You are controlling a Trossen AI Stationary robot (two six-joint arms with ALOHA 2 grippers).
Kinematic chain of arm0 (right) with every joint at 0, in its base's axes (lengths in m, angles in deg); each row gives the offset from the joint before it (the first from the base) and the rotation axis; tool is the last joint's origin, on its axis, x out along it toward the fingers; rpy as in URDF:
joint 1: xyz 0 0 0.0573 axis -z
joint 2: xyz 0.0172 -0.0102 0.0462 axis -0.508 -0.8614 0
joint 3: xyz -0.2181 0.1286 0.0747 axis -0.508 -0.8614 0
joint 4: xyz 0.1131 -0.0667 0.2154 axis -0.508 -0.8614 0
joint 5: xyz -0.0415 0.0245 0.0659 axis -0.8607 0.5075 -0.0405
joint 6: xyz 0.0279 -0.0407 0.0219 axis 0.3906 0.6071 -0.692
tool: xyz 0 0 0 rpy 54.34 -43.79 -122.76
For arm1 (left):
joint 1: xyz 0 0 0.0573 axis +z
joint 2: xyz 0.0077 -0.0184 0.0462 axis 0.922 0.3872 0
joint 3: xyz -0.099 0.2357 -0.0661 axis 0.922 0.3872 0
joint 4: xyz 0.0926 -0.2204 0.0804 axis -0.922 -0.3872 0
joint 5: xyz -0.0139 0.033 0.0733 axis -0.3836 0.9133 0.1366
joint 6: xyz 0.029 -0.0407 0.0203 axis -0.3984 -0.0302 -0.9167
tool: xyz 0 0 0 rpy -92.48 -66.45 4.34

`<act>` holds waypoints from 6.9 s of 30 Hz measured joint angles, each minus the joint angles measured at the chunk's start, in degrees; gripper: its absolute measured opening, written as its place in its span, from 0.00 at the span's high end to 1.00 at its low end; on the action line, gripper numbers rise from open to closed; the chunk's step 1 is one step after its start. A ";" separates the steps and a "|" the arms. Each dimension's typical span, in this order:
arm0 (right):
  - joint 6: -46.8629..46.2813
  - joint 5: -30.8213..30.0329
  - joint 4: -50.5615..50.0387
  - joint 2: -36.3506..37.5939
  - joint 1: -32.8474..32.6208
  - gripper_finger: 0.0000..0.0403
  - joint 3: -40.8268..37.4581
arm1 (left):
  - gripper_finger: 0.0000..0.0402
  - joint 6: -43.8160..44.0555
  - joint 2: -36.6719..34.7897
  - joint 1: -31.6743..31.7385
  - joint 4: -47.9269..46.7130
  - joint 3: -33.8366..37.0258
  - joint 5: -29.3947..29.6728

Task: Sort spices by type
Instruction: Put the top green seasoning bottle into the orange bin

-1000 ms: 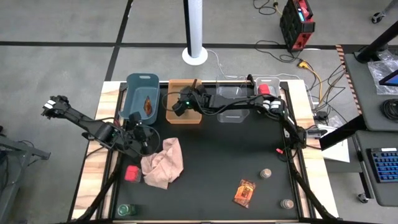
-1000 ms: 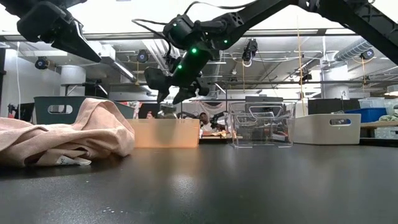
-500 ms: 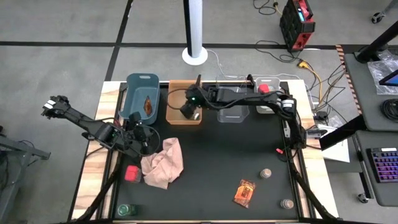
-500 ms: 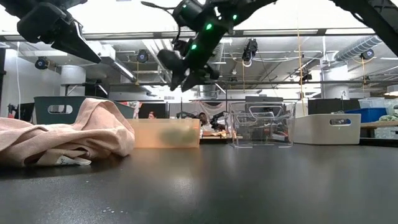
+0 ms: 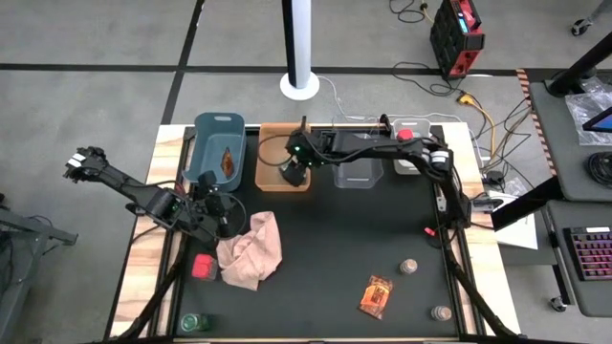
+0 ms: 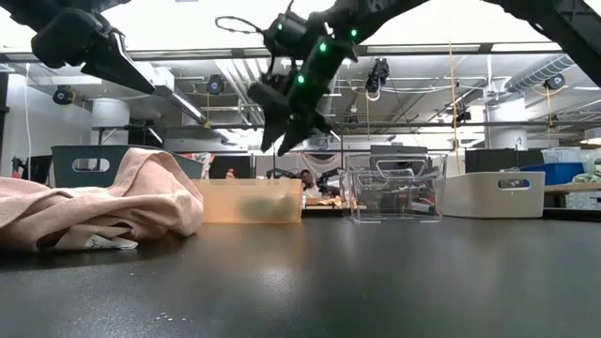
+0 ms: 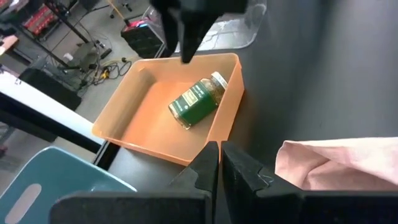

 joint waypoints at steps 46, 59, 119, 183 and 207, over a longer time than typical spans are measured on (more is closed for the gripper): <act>11.07 1.70 -10.64 -20.43 2.35 0.29 20.14 | 0.99 -5.28 0.11 -0.02 3.22 0.00 -0.08; 11.20 1.73 -10.81 -20.63 2.75 0.52 21.01 | 0.99 -5.43 0.11 0.00 3.20 0.11 -0.08; 33.46 -40.90 -2.94 11.35 -41.33 0.52 -18.96 | 0.53 -22.78 21.55 10.74 62.06 5.05 -26.49; 24.58 -39.44 -2.09 15.75 -36.94 0.19 -18.83 | 0.55 -49.37 39.41 12.33 96.38 10.12 -21.97; -0.44 -25.59 81.74 41.53 -33.87 0.17 -67.90 | 0.55 -73.22 38.71 0.66 126.19 16.85 -16.76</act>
